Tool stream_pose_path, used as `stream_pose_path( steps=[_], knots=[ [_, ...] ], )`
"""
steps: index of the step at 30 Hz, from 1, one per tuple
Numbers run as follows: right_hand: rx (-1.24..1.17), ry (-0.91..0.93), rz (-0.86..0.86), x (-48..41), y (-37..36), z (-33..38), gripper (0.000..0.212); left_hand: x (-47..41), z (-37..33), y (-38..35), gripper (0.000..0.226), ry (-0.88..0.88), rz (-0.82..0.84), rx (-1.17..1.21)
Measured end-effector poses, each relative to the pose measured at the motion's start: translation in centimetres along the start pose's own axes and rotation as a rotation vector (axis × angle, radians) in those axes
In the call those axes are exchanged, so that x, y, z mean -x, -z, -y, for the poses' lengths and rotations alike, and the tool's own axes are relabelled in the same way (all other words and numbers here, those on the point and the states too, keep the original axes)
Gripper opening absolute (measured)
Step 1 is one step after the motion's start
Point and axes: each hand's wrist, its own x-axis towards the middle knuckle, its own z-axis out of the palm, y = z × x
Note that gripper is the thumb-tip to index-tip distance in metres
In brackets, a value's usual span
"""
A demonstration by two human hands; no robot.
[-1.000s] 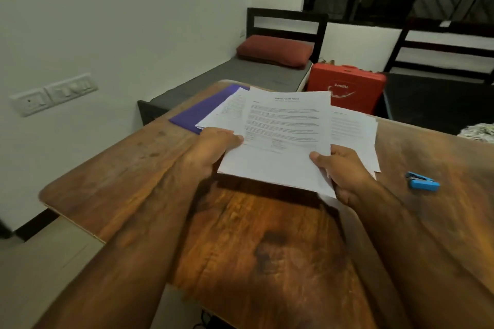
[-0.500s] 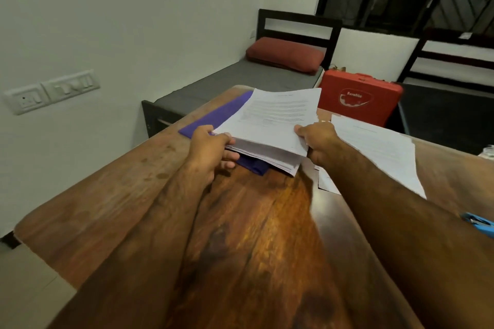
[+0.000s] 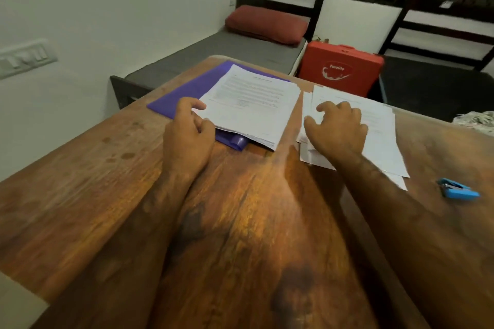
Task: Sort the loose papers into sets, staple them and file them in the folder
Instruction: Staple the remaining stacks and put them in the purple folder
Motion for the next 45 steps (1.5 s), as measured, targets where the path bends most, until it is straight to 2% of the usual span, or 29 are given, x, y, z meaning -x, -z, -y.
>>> stream_pose_path(
  steps=[2,4,6,9,12,15,20,27,32,35,39,42,45],
  knots=[
    [0.102,-0.002,0.035,0.2,0.0,-3.0,0.063,1.8,-1.7,0.1,0.018,-0.142,0.021,-0.062],
    [0.125,-0.027,0.097,0.2,0.1,-5.8,0.072,3.9,-4.3,-1.5,0.015,-0.218,0.226,-0.128],
    [0.143,-0.035,0.191,0.5,-0.3,-7.8,0.078,6.2,-6.7,-4.4,0.022,-0.296,0.445,-0.219],
    [0.15,-0.048,0.286,1.2,-1.2,-9.4,0.082,8.7,-8.5,-10.4,0.041,-0.432,0.526,-0.413],
    [0.15,-0.041,0.277,1.3,-1.4,-9.7,0.082,8.7,-9.6,-14.5,0.055,-0.332,0.509,-0.704],
    [0.15,-0.038,0.28,1.4,-1.1,-9.8,0.08,8.0,-10.5,-16.3,0.067,-0.208,0.586,-0.766],
    [0.145,-0.022,0.282,1.9,-1.2,-10.0,0.082,8.3,-9.0,-15.9,0.064,-0.342,0.588,-0.764],
    [0.152,-0.023,0.267,5.3,-0.2,-11.5,0.082,11.3,-8.5,-14.1,0.063,-0.413,0.572,-0.696],
    [0.155,-0.002,0.272,8.6,0.8,-12.5,0.083,13.7,-8.6,-12.1,0.049,-0.449,0.491,-0.655],
    [0.151,0.005,0.277,11.4,1.5,-12.9,0.083,14.9,-8.7,-10.9,0.042,-0.424,0.437,-0.542],
    [0.15,0.038,0.29,16.0,2.7,-13.9,0.084,15.7,-8.4,-9.9,0.038,-0.361,0.373,-0.276],
    [0.153,0.048,0.302,19.3,3.7,-14.4,0.084,15.5,-8.1,-9.6,0.04,-0.268,0.374,-0.201],
    [0.168,0.051,0.309,22.5,4.8,-14.7,0.085,15.7,-8.2,-9.1,0.043,-0.271,0.396,-0.184]
  ],
)
